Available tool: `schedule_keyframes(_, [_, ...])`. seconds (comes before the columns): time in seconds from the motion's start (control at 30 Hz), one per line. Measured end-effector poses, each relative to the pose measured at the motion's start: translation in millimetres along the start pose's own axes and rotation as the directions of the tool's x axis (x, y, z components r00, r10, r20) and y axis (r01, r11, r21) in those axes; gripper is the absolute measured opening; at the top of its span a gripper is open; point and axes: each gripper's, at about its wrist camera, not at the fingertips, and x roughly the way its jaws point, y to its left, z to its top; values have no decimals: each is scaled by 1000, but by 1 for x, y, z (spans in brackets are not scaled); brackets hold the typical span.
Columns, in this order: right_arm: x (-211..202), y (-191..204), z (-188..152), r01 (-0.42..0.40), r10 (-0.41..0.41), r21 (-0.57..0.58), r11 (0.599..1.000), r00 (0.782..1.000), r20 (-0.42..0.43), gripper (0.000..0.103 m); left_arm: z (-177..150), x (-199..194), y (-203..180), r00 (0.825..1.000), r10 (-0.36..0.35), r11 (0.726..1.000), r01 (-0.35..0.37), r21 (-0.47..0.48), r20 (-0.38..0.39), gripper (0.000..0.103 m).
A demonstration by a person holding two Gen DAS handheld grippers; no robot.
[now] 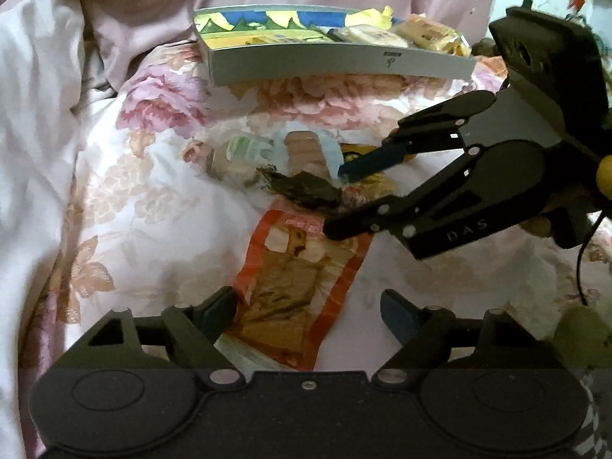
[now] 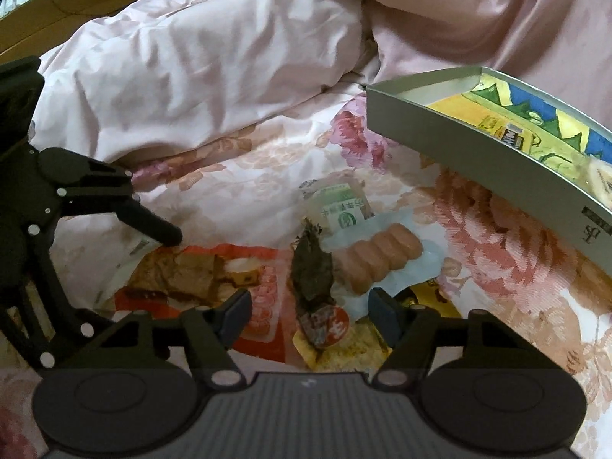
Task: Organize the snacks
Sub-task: 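Move left tool over the red-bordered bag while right tool approaches the dark jerky packet, then grasp the red-bordered bag with left tool while right tool grasps the jerky packet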
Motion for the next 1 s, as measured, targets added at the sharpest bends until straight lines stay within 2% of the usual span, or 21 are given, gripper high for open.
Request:
schedule_keyframes(0.07, [2,0,1,1,-1,7,1000,1000,-21,52,0,1,-3,1000,18,1000,-17,10,-8,81])
schedule_keyframes(0.2, [-3,2,-2,15,-15,13,1000,1000,-25,52,1,-1,-4,999,35,999,-36,-11,-15,78])
schedule_keyframes(0.4, [-21,1,-18,47,-45,24,999,997,-56,52,1,-7,-7,1000,19,997,-21,-69,-21,77])
schedule_keyframes(0.57, [-45,-11,-42,69,-60,85,994,994,-95,49,0,-12,-16,999,-10,997,7,-70,-37,81])
schedule_keyframes(0.67, [-58,-17,-53,46,-29,150,988,994,-108,48,0,-12,-21,999,-9,999,7,-45,-43,85])
schedule_keyframes(0.73, [-63,-18,-58,40,-23,162,986,994,-105,53,0,-9,-22,999,16,1000,-16,-16,-47,85])
schedule_keyframes(0.8, [-63,-14,-60,60,-46,142,988,994,-97,63,0,-3,-24,997,59,998,-58,15,-54,85])
schedule_keyframes(0.87, [-59,-9,-58,86,-76,122,989,994,-83,69,-1,0,-24,995,79,996,-77,38,-53,85])
schedule_keyframes(1.0, [-43,1,-51,118,-114,60,991,991,-73,75,-1,5,-24,991,130,987,-127,98,-32,87])
